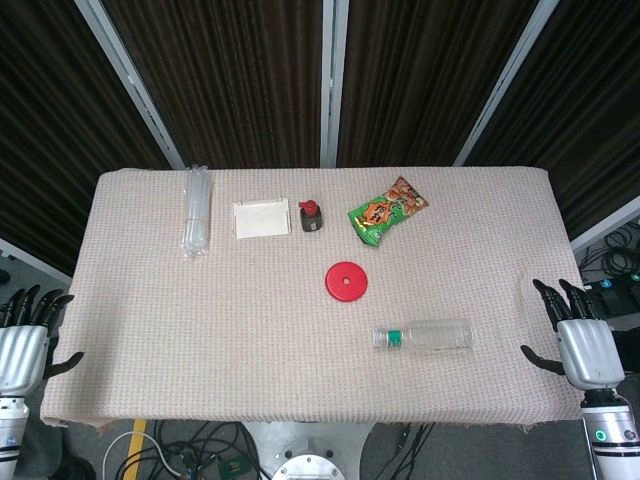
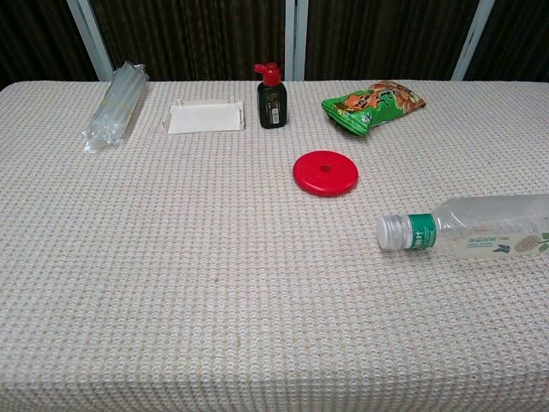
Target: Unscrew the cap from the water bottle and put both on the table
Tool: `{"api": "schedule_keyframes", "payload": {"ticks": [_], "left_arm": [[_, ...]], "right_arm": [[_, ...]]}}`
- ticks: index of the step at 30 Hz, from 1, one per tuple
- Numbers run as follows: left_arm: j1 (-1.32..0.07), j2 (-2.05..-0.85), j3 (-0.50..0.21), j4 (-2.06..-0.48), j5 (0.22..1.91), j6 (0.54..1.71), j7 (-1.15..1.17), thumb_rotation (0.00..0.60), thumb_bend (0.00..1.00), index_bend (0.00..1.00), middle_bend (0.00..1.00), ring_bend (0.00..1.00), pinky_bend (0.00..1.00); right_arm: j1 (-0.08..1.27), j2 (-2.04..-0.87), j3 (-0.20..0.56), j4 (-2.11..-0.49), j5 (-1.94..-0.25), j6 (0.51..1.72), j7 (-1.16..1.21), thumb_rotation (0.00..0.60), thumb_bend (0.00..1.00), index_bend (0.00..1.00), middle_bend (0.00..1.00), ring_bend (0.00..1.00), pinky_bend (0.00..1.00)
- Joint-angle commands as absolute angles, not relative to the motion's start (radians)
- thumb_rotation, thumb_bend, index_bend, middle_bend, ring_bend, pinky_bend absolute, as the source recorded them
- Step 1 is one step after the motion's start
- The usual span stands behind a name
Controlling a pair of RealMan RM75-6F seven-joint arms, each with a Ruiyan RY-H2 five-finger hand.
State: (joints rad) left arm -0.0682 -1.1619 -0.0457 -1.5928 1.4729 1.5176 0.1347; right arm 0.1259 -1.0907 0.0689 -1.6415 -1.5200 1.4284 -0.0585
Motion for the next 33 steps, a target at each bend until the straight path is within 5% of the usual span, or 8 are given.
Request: {"api": "schedule_keyframes", "payload": {"ticks": [1, 11, 27, 33], "left_arm": [[-0.067, -1.163, -0.046, -1.591, 1.474, 1.519, 0.134, 0.600, 0.02, 0.19, 0.15, 0.00, 0.00], [-0.070, -1.165, -0.048, -1.586, 1.482, 1.520, 0.128, 0.600, 0.02, 0.19, 0.15, 0.00, 0.00], [-0.073, -1.166, -0.048, -1.575, 1.493, 1.521, 0.114, 0.600, 0.02, 0.19, 0.15, 0.00, 0.00], [-0.073, -1.167, -0.048, -1.571, 1.490, 1.517, 0.110, 0.600, 0.02, 0.19, 0.15, 0.00, 0.00]], "right_arm": [[0.125, -1.091, 0.066, -1.640, -1.525, 1.431, -0.053, 0.600, 0.07, 0.02, 0.16, 0.00, 0.09], [0.145, -1.095, 0.039, -1.648, -1.569, 1.396, -0.029, 0.600, 0.06, 0.02, 0.17, 0.01, 0.09], [0.383, -1.267, 0.031, -1.585, -1.562, 1.022, -0.062, 0.600, 0.06, 0.03, 0.18, 0.01, 0.09], [0.416, -1.332, 0.046, -1.507, -1.524, 0.991, -0.080, 0.600, 0.06, 0.08, 0.22, 0.02, 0.10]]}}
